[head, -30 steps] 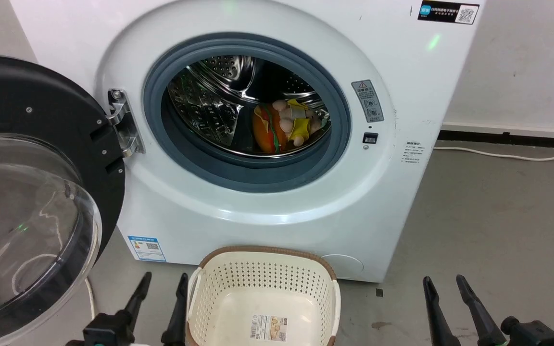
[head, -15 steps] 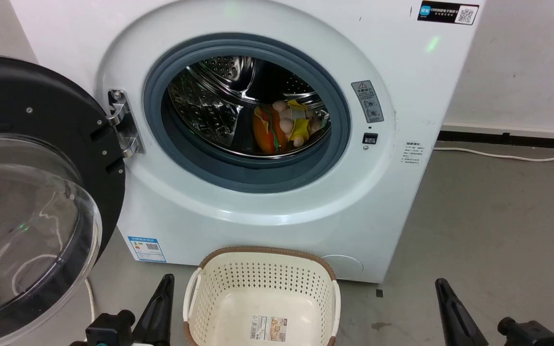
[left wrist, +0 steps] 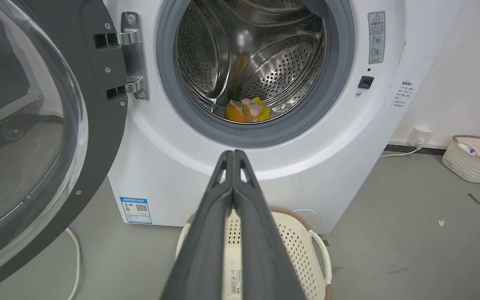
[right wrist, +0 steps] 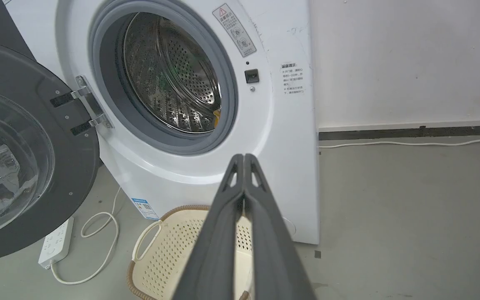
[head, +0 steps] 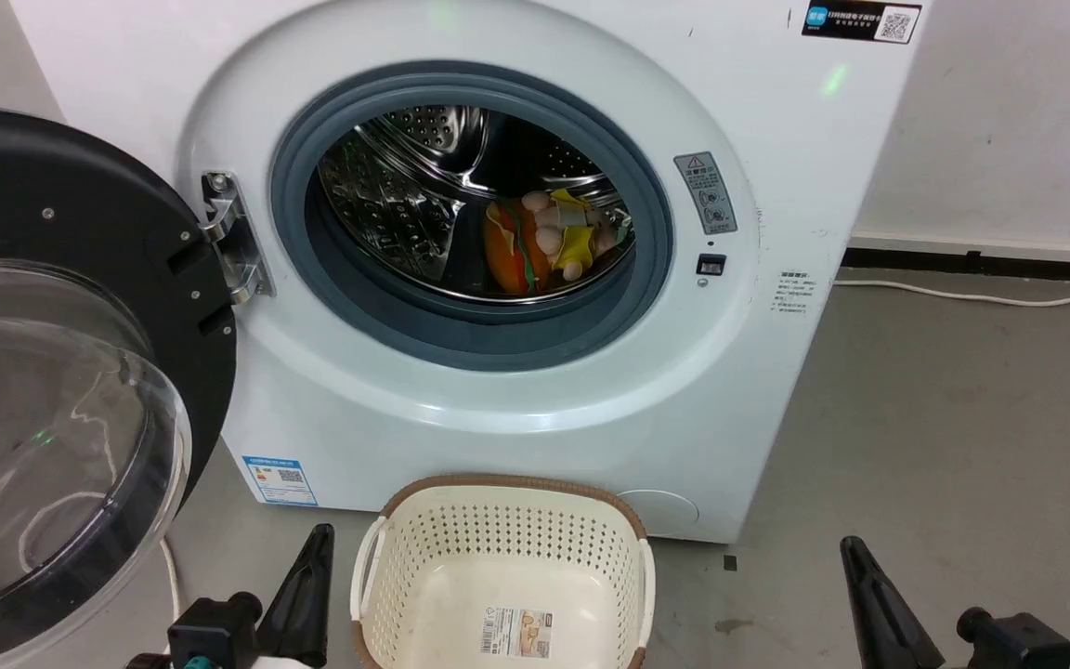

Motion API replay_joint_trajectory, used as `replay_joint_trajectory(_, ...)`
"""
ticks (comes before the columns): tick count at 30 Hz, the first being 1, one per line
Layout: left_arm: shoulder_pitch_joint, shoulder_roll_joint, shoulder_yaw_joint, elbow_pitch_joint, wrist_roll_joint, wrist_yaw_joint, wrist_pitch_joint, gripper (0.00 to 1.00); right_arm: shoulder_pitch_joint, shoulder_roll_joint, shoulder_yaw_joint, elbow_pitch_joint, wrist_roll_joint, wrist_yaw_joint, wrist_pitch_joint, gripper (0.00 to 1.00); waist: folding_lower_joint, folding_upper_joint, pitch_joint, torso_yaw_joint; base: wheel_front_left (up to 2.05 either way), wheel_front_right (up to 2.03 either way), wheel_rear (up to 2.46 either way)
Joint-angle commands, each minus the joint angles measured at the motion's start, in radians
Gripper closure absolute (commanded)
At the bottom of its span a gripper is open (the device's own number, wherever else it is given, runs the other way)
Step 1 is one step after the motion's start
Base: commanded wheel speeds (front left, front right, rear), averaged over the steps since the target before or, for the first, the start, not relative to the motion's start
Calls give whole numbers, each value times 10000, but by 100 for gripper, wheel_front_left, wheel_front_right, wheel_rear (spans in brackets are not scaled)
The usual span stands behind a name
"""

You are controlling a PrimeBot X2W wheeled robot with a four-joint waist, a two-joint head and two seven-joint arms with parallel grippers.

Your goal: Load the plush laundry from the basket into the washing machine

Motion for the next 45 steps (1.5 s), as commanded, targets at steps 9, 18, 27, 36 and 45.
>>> replay_joint_trajectory(9, -132, -182, 206, -154, 356, -20, 236, 100, -273, -1, -86, -133, -314, 2, 244, 100, -1, 0, 38, -54, 0, 0, 0)
replay_joint_trajectory(18, -176, -304, 355, -248, 616, -27, 418, 100, -372, -1, -144, -192, -536, 2, 428, 100, -1, 0, 74, -104, 0, 0, 0)
replay_joint_trajectory(27, -221, -426, 505, -343, 879, -33, 602, 100, -473, -1, -203, -252, -759, 3, 613, 100, -1, 0, 110, -155, 0, 0, 0)
replay_joint_trajectory(36, -266, -548, 654, -437, 1140, -39, 786, 100, -572, -1, -262, -312, -981, 4, 798, 100, -1, 0, 146, -206, 0, 0, 0)
replay_joint_trajectory(45, -311, -669, 803, -531, 1400, -45, 969, 100, -672, -1, -320, -371, -1203, 4, 982, 100, -1, 0, 182, -257, 0, 0, 0)
